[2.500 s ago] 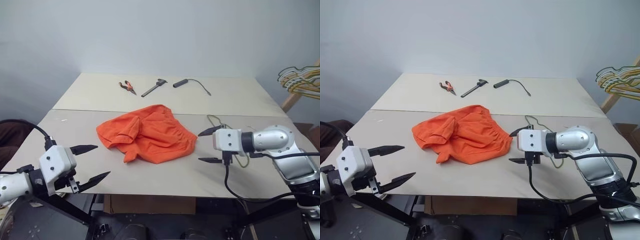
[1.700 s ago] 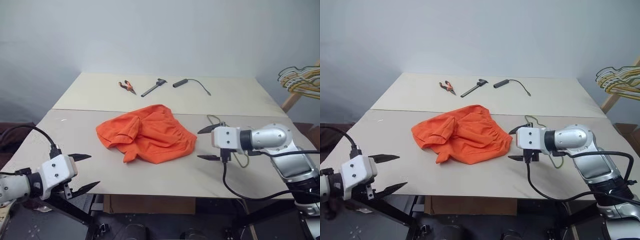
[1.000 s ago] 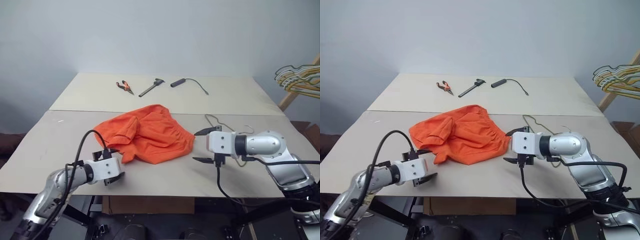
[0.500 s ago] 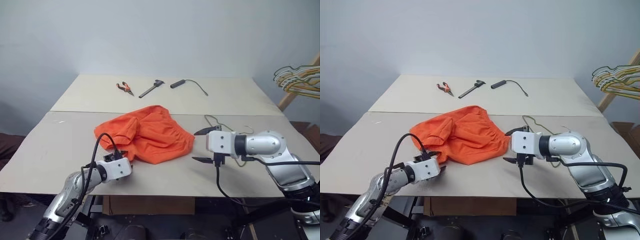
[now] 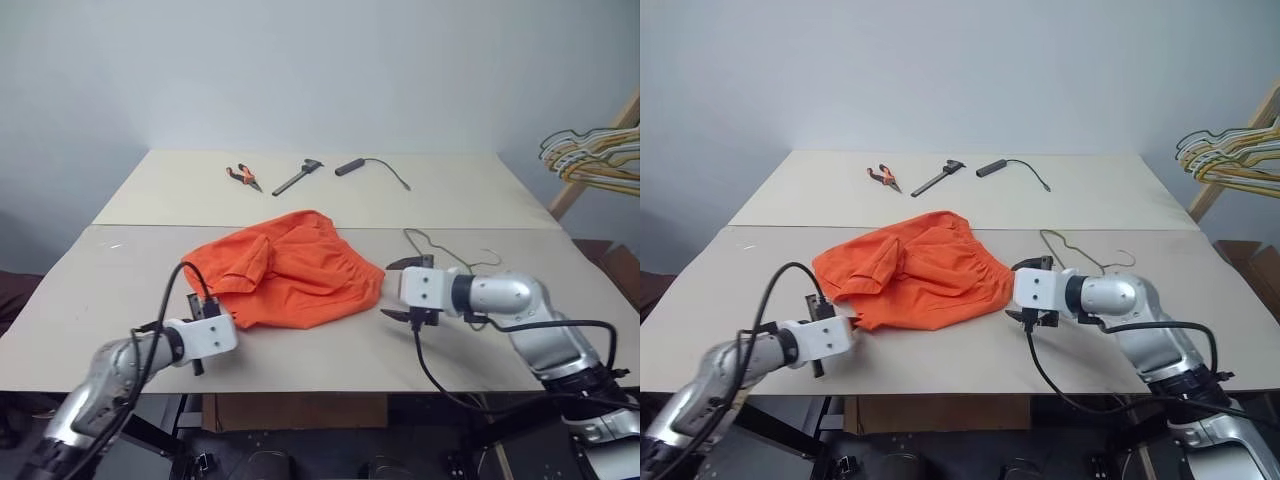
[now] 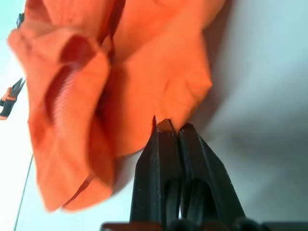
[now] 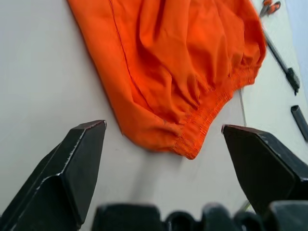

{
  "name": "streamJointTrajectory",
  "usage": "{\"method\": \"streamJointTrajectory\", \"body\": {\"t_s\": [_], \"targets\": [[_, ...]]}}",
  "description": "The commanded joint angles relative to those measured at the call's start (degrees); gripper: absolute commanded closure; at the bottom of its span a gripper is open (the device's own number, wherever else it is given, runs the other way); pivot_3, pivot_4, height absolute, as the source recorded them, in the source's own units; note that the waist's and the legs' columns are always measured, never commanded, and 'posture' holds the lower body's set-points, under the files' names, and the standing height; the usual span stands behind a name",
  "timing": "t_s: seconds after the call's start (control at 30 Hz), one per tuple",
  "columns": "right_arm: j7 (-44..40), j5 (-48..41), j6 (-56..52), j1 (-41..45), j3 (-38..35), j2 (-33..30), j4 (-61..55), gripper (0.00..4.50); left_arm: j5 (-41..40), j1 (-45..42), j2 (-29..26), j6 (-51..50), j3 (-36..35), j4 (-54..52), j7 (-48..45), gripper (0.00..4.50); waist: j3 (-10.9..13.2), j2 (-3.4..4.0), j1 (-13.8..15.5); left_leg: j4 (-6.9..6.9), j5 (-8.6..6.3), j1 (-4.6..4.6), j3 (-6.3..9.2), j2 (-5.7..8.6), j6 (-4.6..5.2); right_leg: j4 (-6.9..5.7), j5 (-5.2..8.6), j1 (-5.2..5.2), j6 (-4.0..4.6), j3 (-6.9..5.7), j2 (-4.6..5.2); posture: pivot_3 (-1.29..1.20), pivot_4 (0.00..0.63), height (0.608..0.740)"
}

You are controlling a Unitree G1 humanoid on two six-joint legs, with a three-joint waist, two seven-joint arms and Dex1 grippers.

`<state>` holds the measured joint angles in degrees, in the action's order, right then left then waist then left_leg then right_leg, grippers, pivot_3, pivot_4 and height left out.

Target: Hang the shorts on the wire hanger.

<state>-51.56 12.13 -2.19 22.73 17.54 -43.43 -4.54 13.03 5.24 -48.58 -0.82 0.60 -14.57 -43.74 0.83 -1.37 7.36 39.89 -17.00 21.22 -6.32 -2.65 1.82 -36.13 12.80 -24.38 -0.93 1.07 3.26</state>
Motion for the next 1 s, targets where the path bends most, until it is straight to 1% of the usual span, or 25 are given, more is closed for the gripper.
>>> {"method": "streamJointTrajectory", "body": {"t_s": [0.03, 0.17, 0.23, 0.43, 0.53, 0.7, 0.83, 0.93, 1.0], "targets": [[3.47, 5.31, 7.8, 2.92, 1.39, -0.15, 4.08, 0.0, -4.75, 2.47, -3.13, -0.8, -6.59, -5.39, -3.33, 4.45, 0.0, 0.0, -0.27, 0.0, 0.0, 0.0, 0.01, 0.02, 0.0, 0.01, 0.0, 0.01, -0.01, 0.0, 0.02, 0.19, 0.0, 0.74], [7.89, 10.84, 14.83, 5.41, 4.21, 1.29, 10.85, 0.0, -6.99, 5.71, -5.63, -2.11, -11.71, -8.48, -5.68, 4.45, 0.02, -0.06, -0.6, 0.01, 0.0, -0.02, 0.0, 0.02, 0.0, 0.02, 0.01, 0.03, -0.01, -0.01, 0.01, 0.21, 0.0, 0.74], [9.83, 13.06, 18.07, 6.52, 5.41, 2.06, 14.09, 0.0, -7.54, 7.07, -6.0, -2.98, -13.57, -9.69, -6.05, 4.45, 0.02, -0.05, -0.68, 0.0, 0.01, -0.04, 0.0, 0.01, -0.01, 0.0, 0.01, 0.04, 0.0, 0.0, -0.02, 0.22, 0.0, 0.74], [8.72, 13.37, 25.53, 7.97, 7.45, 3.18, 18.01, 0.0, -11.3, 8.54, -4.91, -7.77, -17.75, -14.09, -6.55, 4.45, 0.03, -0.05, -0.35, -0.03, 0.02, -0.03, 0.01, 0.01, -0.04, 0.0, 0.03, 0.04, 0.02, -0.01, -0.04, 0.24, 0.0, 0.74], [8.21, 12.78, 27.05, 8.48, 7.92, 4.71, 19.1, 0.0, -12.67, 9.05, -4.94, -9.5, -19.69, -15.49, -6.86, 4.45, 0.03, -0.05, -0.35, -0.02, 0.02, -0.05, 0.02, 0.0, -0.04, -0.01, 0.03, 0.06, 0.02, 0.0, -0.04, 0.25, 0.0, 0.74], [8.09, 12.34, 26.51, 9.61, 7.64, 7.45, 20.97, 0.0, -12.62, 9.65, -5.3, -10.26, -21.57, -16.01, -7.1, 4.45, 0.02, -0.05, -0.48, -0.02, 0.03, -0.08, 0.02, -0.03, -0.05, -0.05, 0.03, 0.07, 0.03, 0.0, -0.08, 0.26, 0.0, 0.74], [9.93, 14.72, 26.4, 12.09, 8.12, 9.18, 26.27, 0.0, -12.82, 10.64, -5.67, -10.44, -23.3, -16.48, -7.68, 4.45, 0.02, -0.05, -0.4, -0.03, 0.04, -0.08, 0.01, -0.03, -0.06, -0.06, 0.03, 0.07, 0.05, 0.0, -0.07, 0.26, 0.0, 0.74], [9.96, 14.49, 26.64, 13.24, 8.21, 10.09, 29.01, 0.0, -13.49, 10.87, -5.42, -10.92, -23.82, -16.9, -8.03, 4.45, 0.02, -0.05, -0.39, -0.03, 0.05, -0.09, 0.01, -0.03, -0.09, -0.07, 0.04, 0.07, 0.06, 0.0, -0.07, 0.26, 0.0, 0.74], [9.64, 14.52, 27.06, 13.62, 8.5, 10.25, 29.99, 0.39, -13.13, 11.03, -5.43, -10.77, -23.77, -16.69, -7.94, 4.5, 0.02, -0.05, -0.35, -0.04, 0.06, -0.09, 0.01, -0.03, -0.1, -0.08, 0.04, 0.06, 0.07, 0.0, -0.07, 0.26, 0.0, 0.74]]}}
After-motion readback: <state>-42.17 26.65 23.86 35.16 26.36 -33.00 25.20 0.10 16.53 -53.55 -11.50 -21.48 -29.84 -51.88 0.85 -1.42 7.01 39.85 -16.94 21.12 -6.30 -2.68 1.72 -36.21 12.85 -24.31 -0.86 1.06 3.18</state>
